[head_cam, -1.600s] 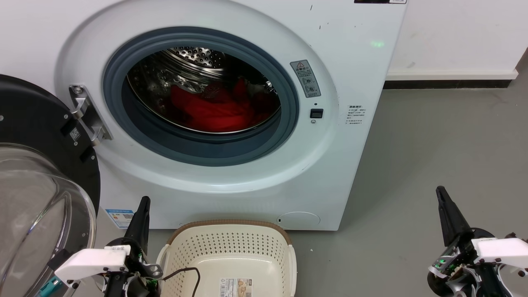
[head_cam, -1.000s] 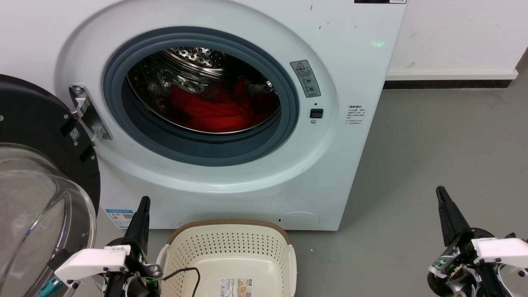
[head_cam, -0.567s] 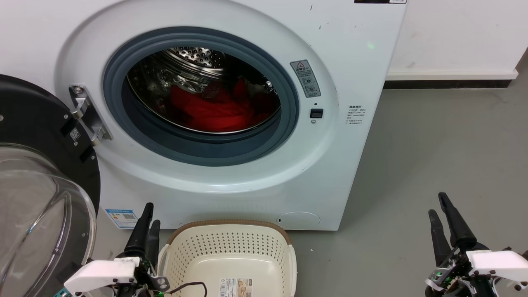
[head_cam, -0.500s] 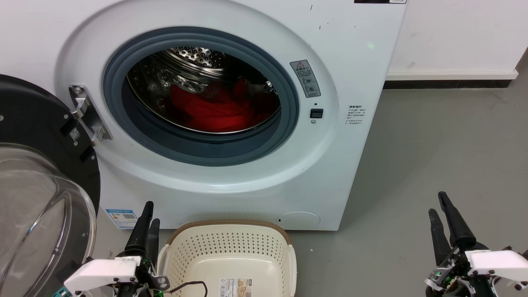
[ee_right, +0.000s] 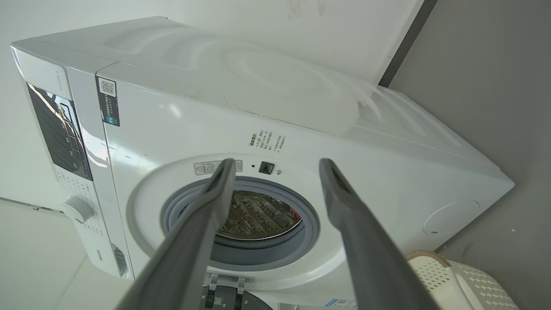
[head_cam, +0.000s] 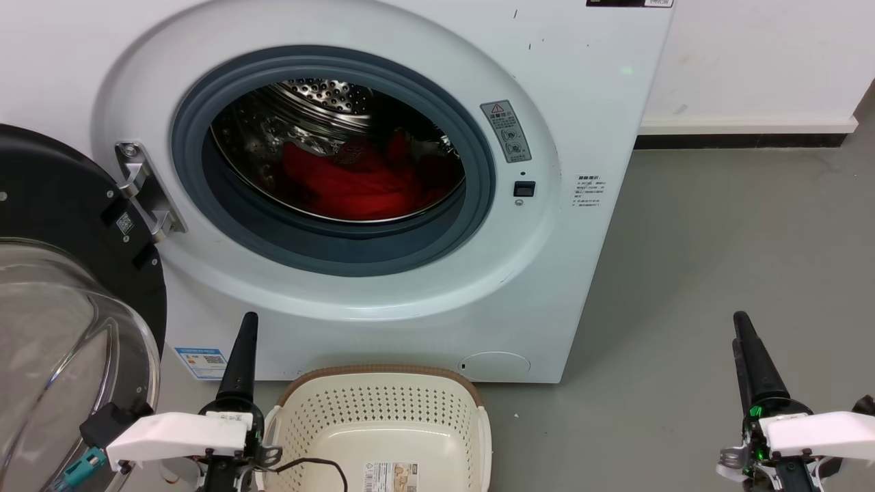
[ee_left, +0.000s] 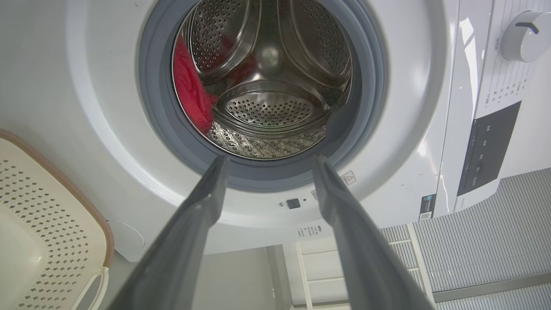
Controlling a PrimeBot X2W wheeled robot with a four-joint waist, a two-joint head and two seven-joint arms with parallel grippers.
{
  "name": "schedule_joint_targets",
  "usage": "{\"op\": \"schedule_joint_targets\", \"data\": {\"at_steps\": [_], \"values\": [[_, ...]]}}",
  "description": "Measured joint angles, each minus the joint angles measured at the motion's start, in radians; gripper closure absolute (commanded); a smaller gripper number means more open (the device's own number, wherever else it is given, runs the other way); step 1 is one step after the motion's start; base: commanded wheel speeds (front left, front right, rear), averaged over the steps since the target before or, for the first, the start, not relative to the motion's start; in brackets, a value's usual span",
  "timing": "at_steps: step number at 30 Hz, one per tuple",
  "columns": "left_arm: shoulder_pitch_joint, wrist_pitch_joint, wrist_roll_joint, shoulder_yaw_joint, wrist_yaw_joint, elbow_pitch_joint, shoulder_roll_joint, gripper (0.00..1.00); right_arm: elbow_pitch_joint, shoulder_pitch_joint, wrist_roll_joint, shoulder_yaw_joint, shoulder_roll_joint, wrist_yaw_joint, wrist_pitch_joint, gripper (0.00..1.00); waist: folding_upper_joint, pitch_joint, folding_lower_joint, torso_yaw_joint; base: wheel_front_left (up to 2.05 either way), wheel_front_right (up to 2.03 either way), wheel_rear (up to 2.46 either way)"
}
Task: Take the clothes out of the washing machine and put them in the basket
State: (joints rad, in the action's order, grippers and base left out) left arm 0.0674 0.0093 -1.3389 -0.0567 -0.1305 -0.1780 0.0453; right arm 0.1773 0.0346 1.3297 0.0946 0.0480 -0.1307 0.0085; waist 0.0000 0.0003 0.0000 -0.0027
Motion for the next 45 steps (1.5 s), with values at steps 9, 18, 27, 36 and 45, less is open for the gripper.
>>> {"op": "schedule_joint_targets", "data": {"at_steps": [9, 18, 27, 36, 45], "values": [[-0.001, -0.041, 0.273, 0.045, 0.000, 0.038, 0.002, 0.00, -0.052, -0.025, -0.261, -0.019, 0.000, 0.000, -0.041, 0.00, 0.0000, -0.002, 0.0000, -0.002, 0.00, 0.00, 0.00], [-0.001, -0.081, 0.506, 0.070, 0.016, 0.058, 0.002, 0.00, -0.066, -0.038, -0.503, -0.038, 0.000, 0.000, -0.070, 0.00, 0.0000, -0.001, 0.0000, -0.003, 0.00, 0.00, 0.00], [-0.001, -0.110, 0.641, 0.084, 0.032, 0.053, 0.007, 0.00, -0.091, -0.049, -0.648, -0.042, 0.000, 0.000, -0.078, 0.00, 0.0000, 0.001, 0.0000, -0.002, 0.00, 0.00, 0.00], [0.002, -0.136, 0.755, 0.102, 0.043, 0.050, 0.017, 0.00, -0.114, -0.060, -0.770, -0.045, 0.000, 0.000, -0.080, 0.00, 0.0000, 0.002, 0.0000, -0.004, 0.00, 0.00, 0.00], [0.008, -0.159, 0.858, 0.118, 0.053, 0.043, 0.029, 0.00, -0.135, -0.067, -0.883, -0.045, 0.000, 0.000, -0.088, 0.00, 0.0000, 0.003, 0.0000, -0.005, 0.00, 0.00, 0.00]]}}
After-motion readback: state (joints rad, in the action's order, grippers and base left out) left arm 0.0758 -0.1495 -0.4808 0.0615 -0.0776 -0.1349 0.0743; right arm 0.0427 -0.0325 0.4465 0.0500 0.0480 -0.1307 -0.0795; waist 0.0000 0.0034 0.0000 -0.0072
